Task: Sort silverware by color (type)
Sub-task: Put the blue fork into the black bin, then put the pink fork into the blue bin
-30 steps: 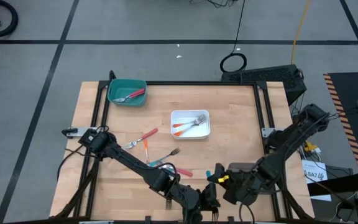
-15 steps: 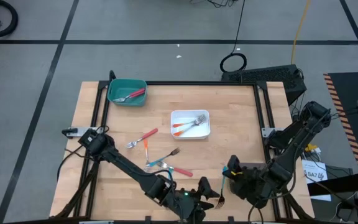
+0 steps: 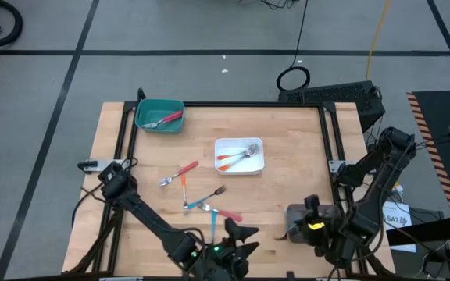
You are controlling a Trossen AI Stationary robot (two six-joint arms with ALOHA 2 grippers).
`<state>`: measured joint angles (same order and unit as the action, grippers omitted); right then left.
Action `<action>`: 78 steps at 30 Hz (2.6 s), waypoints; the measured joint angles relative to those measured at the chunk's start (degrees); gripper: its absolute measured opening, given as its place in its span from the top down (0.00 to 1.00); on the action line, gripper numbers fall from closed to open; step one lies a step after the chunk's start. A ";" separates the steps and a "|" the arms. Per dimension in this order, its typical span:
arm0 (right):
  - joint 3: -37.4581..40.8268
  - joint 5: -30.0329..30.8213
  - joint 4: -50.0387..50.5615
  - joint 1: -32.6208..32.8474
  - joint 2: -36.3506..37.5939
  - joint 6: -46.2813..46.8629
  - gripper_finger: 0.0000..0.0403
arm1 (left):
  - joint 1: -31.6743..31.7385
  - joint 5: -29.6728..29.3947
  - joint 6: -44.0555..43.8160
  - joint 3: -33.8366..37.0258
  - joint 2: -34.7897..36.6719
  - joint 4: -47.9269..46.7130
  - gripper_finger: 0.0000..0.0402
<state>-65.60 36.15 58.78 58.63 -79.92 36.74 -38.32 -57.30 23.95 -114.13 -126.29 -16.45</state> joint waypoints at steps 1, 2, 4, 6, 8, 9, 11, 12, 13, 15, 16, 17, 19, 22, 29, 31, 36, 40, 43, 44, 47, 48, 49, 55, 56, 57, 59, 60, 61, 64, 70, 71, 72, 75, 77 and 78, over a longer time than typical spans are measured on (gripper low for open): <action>0.00 -1.27 1.94 0.30 -0.02 2.62 1.00 | -0.37 -0.01 -1.76 0.00 0.33 -1.29 0.33; 0.00 -2.54 3.72 0.53 -0.11 5.16 1.00 | -0.62 0.04 -3.87 0.00 0.52 -2.34 0.33; 0.00 -5.22 7.01 1.13 -0.53 9.85 1.00 | -0.82 0.20 -9.03 -0.01 0.67 -3.74 0.33; 0.00 -8.60 10.01 1.58 -1.17 13.72 1.00 | -1.01 0.63 -13.81 -0.02 0.71 -5.90 0.33; 0.00 -12.88 12.81 1.70 -2.00 18.00 1.00 | -1.21 2.25 -18.16 -0.02 0.71 -8.91 0.33; 0.00 -15.56 14.07 1.78 -2.42 20.73 1.00 | -1.21 3.23 -20.63 -0.02 0.71 -10.42 0.33; 0.00 -21.30 16.56 1.86 -3.30 25.36 1.00 | -1.10 4.53 -25.50 -0.02 0.71 -13.22 0.33; 0.00 -24.03 17.59 1.86 -3.65 26.68 1.00 | -1.04 4.81 -27.76 -0.02 0.71 -14.32 0.33; 0.00 -26.27 18.40 2.02 -4.04 27.40 1.00 | -0.96 4.81 -29.40 -0.02 0.71 -15.01 0.33; 0.00 -29.08 18.68 2.58 -4.53 28.28 1.00 | -0.93 4.87 -31.05 -0.02 0.71 -15.08 0.33; -0.01 -29.73 18.35 2.79 -4.72 28.57 1.00 | -0.91 4.85 -31.57 -0.02 0.71 -14.96 0.33; -0.01 -30.35 18.19 2.89 -4.90 28.80 1.00 | -0.93 4.85 -32.01 -0.02 0.71 -14.90 0.33; -0.02 -30.48 18.01 3.37 -5.14 30.31 1.00 | -0.87 5.46 -32.88 -0.02 0.71 -15.10 0.33; -0.02 -30.46 18.00 4.13 -5.56 32.03 1.00 | -0.66 8.08 -34.45 -0.02 0.71 -15.12 0.33; -0.02 -30.46 17.96 5.72 -7.86 33.52 1.00 | -0.51 9.34 -35.26 -0.02 0.71 -15.04 0.33; -0.02 -30.41 17.97 5.72 -8.40 33.30 1.00 | -0.49 9.37 -35.28 -0.02 0.71 -15.08 0.33; -0.02 -30.28 17.99 5.72 -9.89 28.94 1.00 | -0.20 9.42 -35.38 -0.02 0.71 -15.06 0.33; -0.02 -30.26 18.88 6.05 -11.79 25.15 1.00 | -0.18 9.42 -35.46 -0.02 0.71 -15.06 0.33; -0.02 -30.32 20.80 6.16 -13.20 25.10 1.00 | -0.20 9.42 -35.54 -0.02 0.69 -15.09 0.33; -0.02 -30.32 21.20 6.16 -13.66 25.03 1.00 | -0.20 9.42 -35.64 -0.02 0.69 -15.07 0.33; -0.02 -30.39 21.21 6.16 -14.79 23.33 0.99 | -0.22 9.46 -35.69 -0.02 0.69 -15.08 0.33; -0.02 -30.39 21.18 6.16 -15.08 22.68 0.98 | -0.20 9.46 -35.70 -0.02 0.69 -15.10 0.33; -0.02 -30.41 21.09 6.16 -15.39 22.05 0.97 | -0.20 9.46 -35.70 -0.02 0.69 -15.08 0.33; -0.02 -30.41 20.98 6.16 -16.57 16.28 0.89 | -0.20 9.46 -35.72 -0.02 0.68 -15.07 0.33; -0.02 -30.40 20.88 6.16 -16.57 15.41 0.88 | -0.20 9.46 -35.72 -0.02 0.67 -15.08 0.33; -0.02 -30.39 20.76 6.16 -16.56 14.87 0.86 | -0.20 9.46 -35.72 -0.02 0.67 -15.08 0.33; -0.02 -30.32 20.85 6.16 -16.55 14.57 0.82 | -0.20 9.46 -35.74 -0.02 0.67 -15.08 0.33; -0.02 -30.32 20.95 6.16 -16.55 14.28 0.80 | -0.20 9.46 -35.74 -0.02 0.67 -15.08 0.33; -0.02 -30.30 21.11 6.16 -16.55 13.96 0.78 | -0.20 9.57 -35.74 -0.02 0.67 -15.08 0.33; -0.02 -30.21 22.25 6.29 -16.55 13.54 0.71 | -0.09 11.19 -35.84 -0.02 0.67 -15.06 0.33; -1.70 -30.19 25.95 6.36 -16.44 14.06 0.61 | 0.47 11.97 -36.36 -0.02 0.67 -15.09 0.33; -2.38 -30.08 26.01 6.36 -16.25 14.49 0.60 | 0.59 11.98 -36.41 -0.02 0.67 -15.10 0.33; -3.19 -29.72 25.96 6.36 -16.12 15.09 0.60 | 0.72 11.98 -36.53 -0.02 0.67 -15.10 0.33; -6.50 -25.90 25.99 6.38 -15.89 17.51 0.61 | 0.80 12.00 -36.59 -0.02 0.67 -15.24 0.33; -9.33 -21.59 25.82 6.42 -15.89 18.52 0.62 | 0.80 12.00 -36.76 -0.02 0.67 -15.72 0.33; -10.71 -18.78 25.46 6.49 -15.87 18.65 0.63 | 0.80 12.02 -37.10 -0.02 0.67 -16.26 0.33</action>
<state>-76.31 17.37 84.24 65.13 -95.79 55.39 -37.52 -45.28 -13.15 -114.15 -125.62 -32.71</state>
